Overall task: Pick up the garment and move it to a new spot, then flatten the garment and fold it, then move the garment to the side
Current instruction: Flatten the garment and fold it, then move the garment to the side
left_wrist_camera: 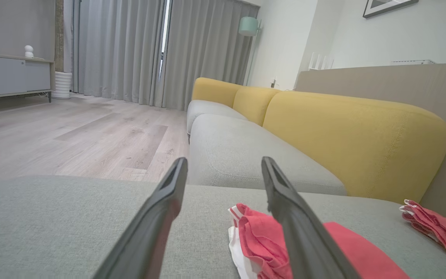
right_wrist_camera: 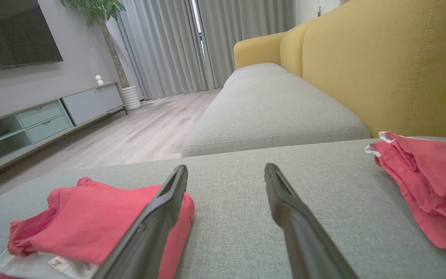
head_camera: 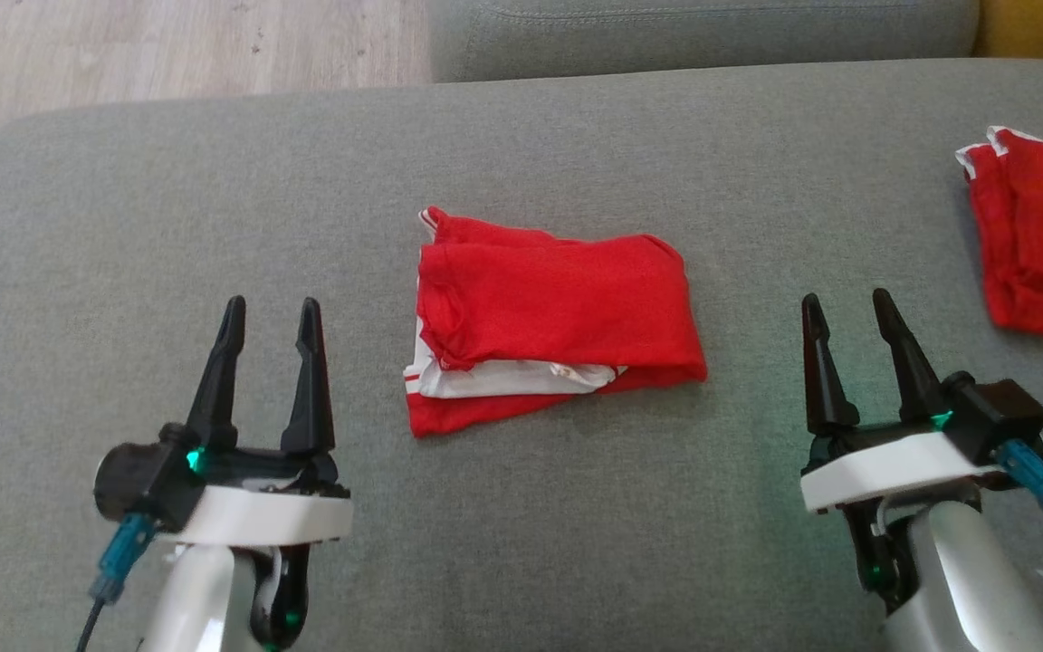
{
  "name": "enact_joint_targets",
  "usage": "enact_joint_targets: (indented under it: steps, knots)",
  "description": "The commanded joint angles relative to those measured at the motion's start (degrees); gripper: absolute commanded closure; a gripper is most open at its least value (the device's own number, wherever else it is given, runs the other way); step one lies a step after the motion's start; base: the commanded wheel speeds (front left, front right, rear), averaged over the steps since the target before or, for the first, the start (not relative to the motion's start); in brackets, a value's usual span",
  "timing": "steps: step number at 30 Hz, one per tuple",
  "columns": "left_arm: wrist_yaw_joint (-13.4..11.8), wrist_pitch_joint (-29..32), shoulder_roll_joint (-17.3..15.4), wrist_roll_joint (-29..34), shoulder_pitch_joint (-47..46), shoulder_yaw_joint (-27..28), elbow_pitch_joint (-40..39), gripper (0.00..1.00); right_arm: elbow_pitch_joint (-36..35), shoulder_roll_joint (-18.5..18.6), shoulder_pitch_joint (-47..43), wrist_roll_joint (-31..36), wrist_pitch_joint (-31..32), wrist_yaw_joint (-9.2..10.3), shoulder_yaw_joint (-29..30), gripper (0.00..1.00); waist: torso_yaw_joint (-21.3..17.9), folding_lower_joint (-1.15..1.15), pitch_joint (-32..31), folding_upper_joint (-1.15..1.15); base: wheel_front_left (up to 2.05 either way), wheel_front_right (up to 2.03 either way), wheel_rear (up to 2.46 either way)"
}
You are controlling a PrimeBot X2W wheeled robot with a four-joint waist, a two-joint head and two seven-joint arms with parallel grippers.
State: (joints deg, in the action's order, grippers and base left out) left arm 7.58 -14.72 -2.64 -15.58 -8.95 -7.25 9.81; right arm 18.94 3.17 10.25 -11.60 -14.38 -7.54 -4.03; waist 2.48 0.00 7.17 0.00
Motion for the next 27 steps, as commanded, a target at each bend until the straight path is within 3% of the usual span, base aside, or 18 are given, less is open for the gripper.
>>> enact_joint_targets:
  steps: [1, 13, 21, 27]
  knots:
    - [-0.11, -0.28, -0.24, 0.26, -1.18, 1.54, -1.26, 0.0, -2.06, -0.28, 1.98, 0.15, -0.62, 0.05, -1.33, 0.0, 0.33, 0.0, 0.06, 0.0, 0.0, 0.0, 0.0]
    - [-0.1, -0.28, -0.24, -0.06, -2.96, -1.89, -1.32, 0.0, 4.31, -0.29, 6.76, 1.01, 1.05, 0.05, -0.39, 0.0, 5.16, 0.0, 2.52, 0.0, 0.0, 0.0, 0.0]
    - [-0.09, -0.28, -0.24, 0.61, -4.98, -4.54, -0.78, 0.0, 13.95, -0.29, 11.43, 1.7, 5.52, 0.05, 0.0, 0.0, 9.08, 0.0, 5.63, 0.0, 0.0, 0.0, 0.0]
    - [-0.09, -0.28, -0.24, -0.02, -5.8, -5.14, -0.35, 0.0, 19.45, -0.29, 14.75, -1.52, 6.4, 0.05, -3.67, 0.0, 10.42, 0.0, 6.72, 0.0, 0.0, 0.0, 0.0]
